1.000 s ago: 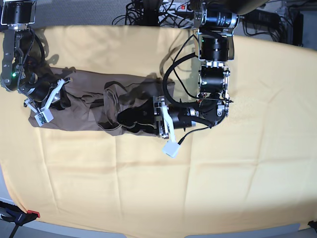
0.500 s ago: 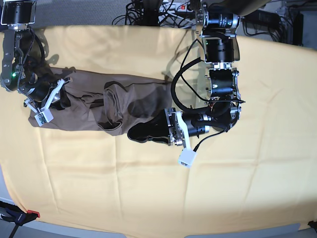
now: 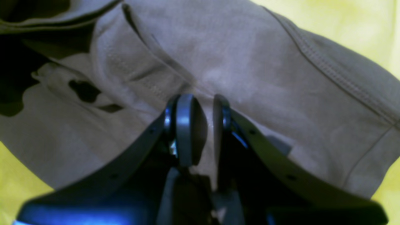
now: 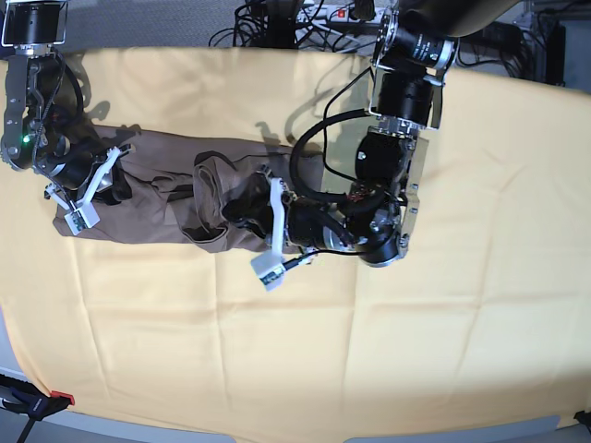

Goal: Fold the T-shirt properly
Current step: 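Press the folded end down onto the strip's middle with the left gripper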

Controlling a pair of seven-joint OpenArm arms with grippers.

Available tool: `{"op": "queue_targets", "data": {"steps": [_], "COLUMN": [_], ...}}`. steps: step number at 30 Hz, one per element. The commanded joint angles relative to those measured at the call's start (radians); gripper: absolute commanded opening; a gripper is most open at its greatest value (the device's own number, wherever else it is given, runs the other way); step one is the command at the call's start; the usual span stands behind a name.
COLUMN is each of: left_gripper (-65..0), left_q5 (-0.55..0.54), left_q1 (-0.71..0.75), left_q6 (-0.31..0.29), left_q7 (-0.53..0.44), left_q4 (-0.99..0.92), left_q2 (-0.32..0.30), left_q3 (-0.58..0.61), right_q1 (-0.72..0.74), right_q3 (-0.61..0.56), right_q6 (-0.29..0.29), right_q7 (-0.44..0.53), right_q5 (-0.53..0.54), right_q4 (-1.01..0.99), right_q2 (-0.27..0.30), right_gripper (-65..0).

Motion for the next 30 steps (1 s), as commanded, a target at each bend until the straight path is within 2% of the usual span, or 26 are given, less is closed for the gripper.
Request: {"op": "queue_targets", "data": {"steps": [1,4,9,16,23,27,30], "left_gripper": [-65.0,-65.0,-65.0,-65.0,-65.0,-65.0,-65.0], "left_q5": [0.012,0.089,0.171,0.141,0.138,0.121,0.092], "left_q1": [-0.028,-0.027,-0.027,0.013,0.074,0.092,0.091], "left_q6": [-0.005,-0.002,0.040,0.006,0.005,-0.005,-0.005], "left_q7": [-0.034,-0.064,-0.111,-0.179,-0.288,-0.298,-0.286], "left_q4": [0.022,0.022,0.022,0.021,0.020,0.020,0.020], "left_q2": [0.010,0.010,0.012,0.038,0.056,0.089,0.089], "left_q3": [0.008,0.031,0.061,0.064,0.064,0.064,0.064], "right_q1": [0.008,0.008,0.008,0.008,0.008,0.011,0.025], "right_q3": [0.005,0.005,0.005,0.005,0.005,0.005,0.013], "right_q6": [0.006,0.006,0.006,0.006,0.006,0.006,0.006], "right_q7": [-0.015,-0.015,-0.015,-0.015,-0.014,-0.014,-0.006], "right_q5": [0.003,0.003,0.003,0.003,0.004,0.047,0.085], "right_q4": [0.010,0.010,0.010,0.010,0.010,0.010,0.012], "right_q2": [0.015,0.015,0.015,0.014,0.014,0.015,0.015], "right_gripper": [-50.0,-50.0,-50.0,-50.0,-50.0,-50.0,-50.0]}}
